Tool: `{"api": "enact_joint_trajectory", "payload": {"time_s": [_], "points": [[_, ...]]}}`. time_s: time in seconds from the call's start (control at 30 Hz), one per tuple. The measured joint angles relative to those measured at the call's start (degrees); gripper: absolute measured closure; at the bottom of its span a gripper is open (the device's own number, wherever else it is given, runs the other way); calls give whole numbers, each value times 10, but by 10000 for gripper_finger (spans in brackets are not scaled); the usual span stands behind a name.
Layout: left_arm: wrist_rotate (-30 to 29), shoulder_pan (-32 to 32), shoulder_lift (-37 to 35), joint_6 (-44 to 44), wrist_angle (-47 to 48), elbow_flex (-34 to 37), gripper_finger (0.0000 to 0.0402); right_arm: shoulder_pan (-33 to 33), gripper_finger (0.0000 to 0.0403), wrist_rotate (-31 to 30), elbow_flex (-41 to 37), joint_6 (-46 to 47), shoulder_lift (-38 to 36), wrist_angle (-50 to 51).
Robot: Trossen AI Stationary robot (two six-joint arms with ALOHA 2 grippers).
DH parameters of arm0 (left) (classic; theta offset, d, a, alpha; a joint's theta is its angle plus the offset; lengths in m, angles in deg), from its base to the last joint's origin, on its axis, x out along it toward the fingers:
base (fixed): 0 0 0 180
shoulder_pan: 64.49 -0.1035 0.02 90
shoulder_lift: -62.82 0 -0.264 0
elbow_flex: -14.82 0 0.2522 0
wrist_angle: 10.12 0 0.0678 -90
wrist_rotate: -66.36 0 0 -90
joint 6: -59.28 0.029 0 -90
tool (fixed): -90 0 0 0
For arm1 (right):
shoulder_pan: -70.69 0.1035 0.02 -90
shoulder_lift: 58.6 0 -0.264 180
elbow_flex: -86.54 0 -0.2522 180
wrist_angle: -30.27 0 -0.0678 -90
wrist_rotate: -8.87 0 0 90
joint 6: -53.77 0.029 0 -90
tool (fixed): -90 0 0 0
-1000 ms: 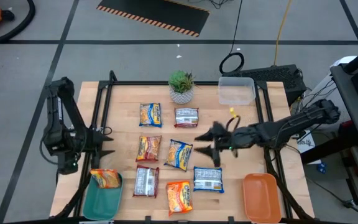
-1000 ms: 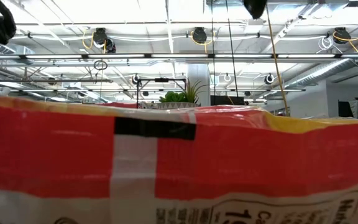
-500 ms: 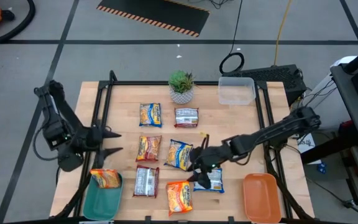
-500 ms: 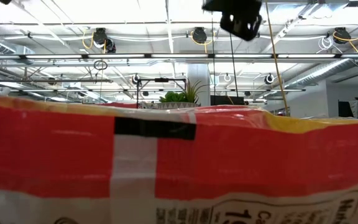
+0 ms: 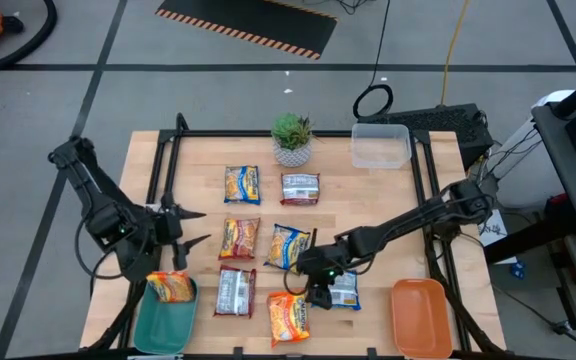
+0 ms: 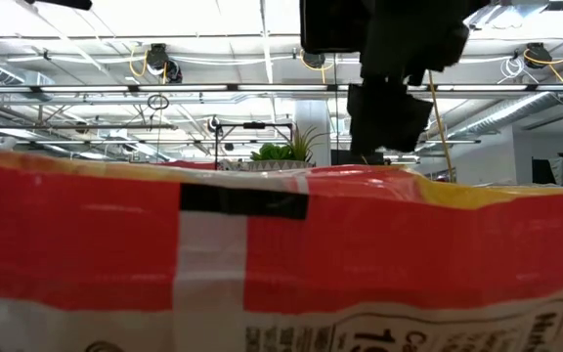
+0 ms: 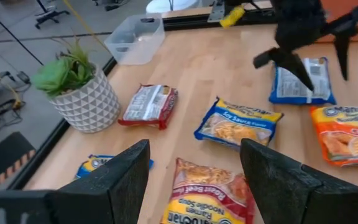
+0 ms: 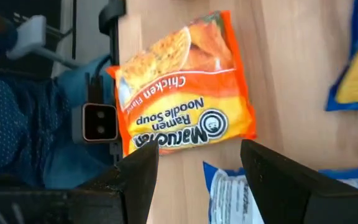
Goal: Sort Maruchan noodles
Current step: Put the orange noodle pack into the green bin
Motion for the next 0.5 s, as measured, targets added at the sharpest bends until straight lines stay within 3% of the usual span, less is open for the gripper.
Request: {"api": "enact_joint_trajectory", "payload": {"time_s": [0.17,0.5], "points": [[3,-17,0,24,-8,0,147,-7,179,2,0,-20,22,-55],[37,-36,0,73,-40,0,147,-11,179,-9,-3,-64,30,-57]]}}
